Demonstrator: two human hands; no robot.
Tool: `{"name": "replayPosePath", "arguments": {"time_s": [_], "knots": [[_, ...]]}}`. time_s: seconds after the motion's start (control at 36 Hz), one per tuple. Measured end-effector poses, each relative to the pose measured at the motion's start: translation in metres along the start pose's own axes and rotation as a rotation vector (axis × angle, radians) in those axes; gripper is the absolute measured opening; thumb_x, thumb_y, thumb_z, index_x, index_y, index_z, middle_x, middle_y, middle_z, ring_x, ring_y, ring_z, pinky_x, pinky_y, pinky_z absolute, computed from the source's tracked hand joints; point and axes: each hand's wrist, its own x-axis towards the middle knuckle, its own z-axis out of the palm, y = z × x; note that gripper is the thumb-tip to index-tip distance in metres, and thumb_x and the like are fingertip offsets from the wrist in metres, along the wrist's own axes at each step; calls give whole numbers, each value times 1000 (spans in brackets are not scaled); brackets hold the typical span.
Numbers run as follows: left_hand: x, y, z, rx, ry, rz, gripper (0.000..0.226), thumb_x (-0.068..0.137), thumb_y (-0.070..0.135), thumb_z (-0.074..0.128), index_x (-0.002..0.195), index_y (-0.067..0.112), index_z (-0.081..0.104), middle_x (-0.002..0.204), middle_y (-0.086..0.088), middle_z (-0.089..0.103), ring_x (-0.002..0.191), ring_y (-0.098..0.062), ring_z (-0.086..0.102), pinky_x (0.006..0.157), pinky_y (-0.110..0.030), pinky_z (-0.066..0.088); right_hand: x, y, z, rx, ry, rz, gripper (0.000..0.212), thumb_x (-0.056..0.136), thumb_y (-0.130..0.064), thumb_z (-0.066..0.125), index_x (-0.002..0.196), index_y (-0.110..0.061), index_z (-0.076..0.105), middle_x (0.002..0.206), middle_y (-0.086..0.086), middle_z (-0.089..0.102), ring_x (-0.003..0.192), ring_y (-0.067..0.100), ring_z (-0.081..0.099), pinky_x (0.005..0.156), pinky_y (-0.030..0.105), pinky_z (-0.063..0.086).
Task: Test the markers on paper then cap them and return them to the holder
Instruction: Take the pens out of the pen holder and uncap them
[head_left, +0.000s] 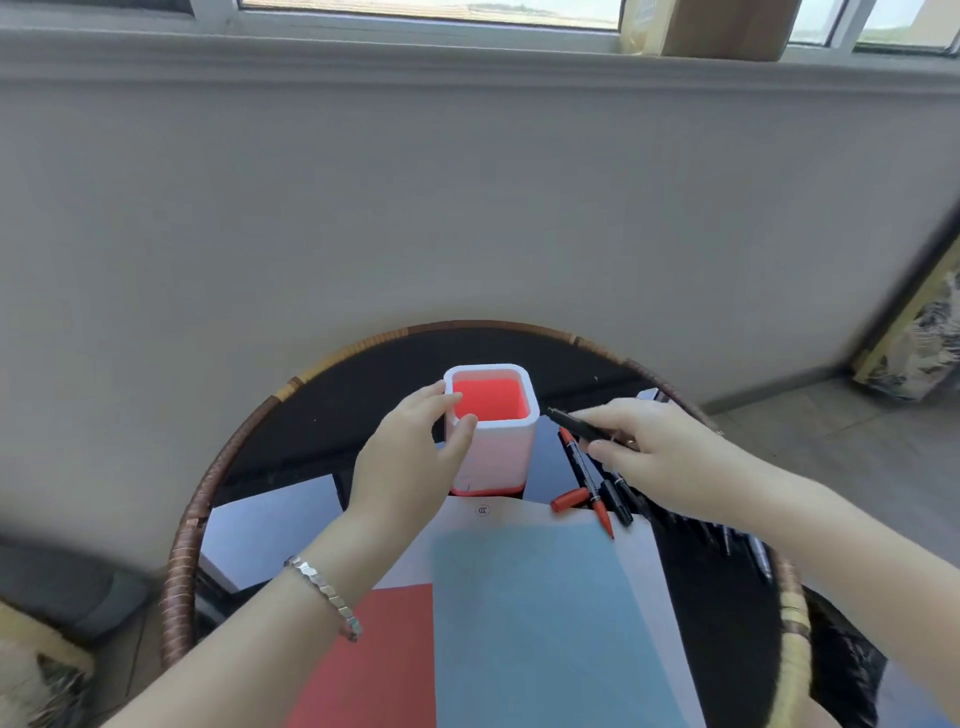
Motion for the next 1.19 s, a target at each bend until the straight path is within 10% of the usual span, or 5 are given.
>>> {"name": "replayPosePath", "arguments": {"time_s": [0.11, 0.33, 0.56, 0.78, 1.19], "knots": [[-11, 17, -5, 267, 55, 274, 49, 83, 12, 61, 130, 9, 47, 139, -10, 46, 131, -33, 35, 100, -44, 34, -13, 7, 3, 204, 32, 15, 27, 91, -21, 53, 94, -46, 61, 65, -2, 62, 46, 2, 43, 46, 13, 37], [-40, 46, -11, 326, -43, 777, 34, 89, 30, 47, 110, 8, 63, 95, -2, 70, 85, -21, 65, 75, -32, 52, -34, -10, 9, 245, 62, -124, 10, 82, -33, 61, 76, -34, 69, 70, -20, 67, 63, 4, 61, 61, 19, 49], [-56, 42, -10, 248, -9, 343, 9, 83, 12, 61, 75, 11, 59, 51, 0, 55, 40, -21, 48, 35, -28, 35, -50, -9, 28, 33, 787, -97, 17, 76, -10, 69, 85, -24, 65, 83, -11, 59, 89, 10, 46, 82, 8, 33], [-78, 39, 4, 23, -180, 291, 16, 95, 22, 40, 103, 16, 52, 83, -1, 60, 73, -21, 53, 64, -39, 44, -44, -26, 67, 1044, 270, 261, 22, 79, -39, 59, 83, -18, 59, 49, -3, 51, 43, 9, 45, 45, 16, 37], [-85, 41, -10, -460, -450, 241, 28, 96, 24, 39, 77, 39, 53, 70, 21, 61, 45, -5, 37, 46, -10, 27, -41, -28, 84, 1006, 369, 95, 38, 82, -20, 61, 48, -20, 44, 34, -2, 42, 32, 10, 35, 35, 17, 30]]}}
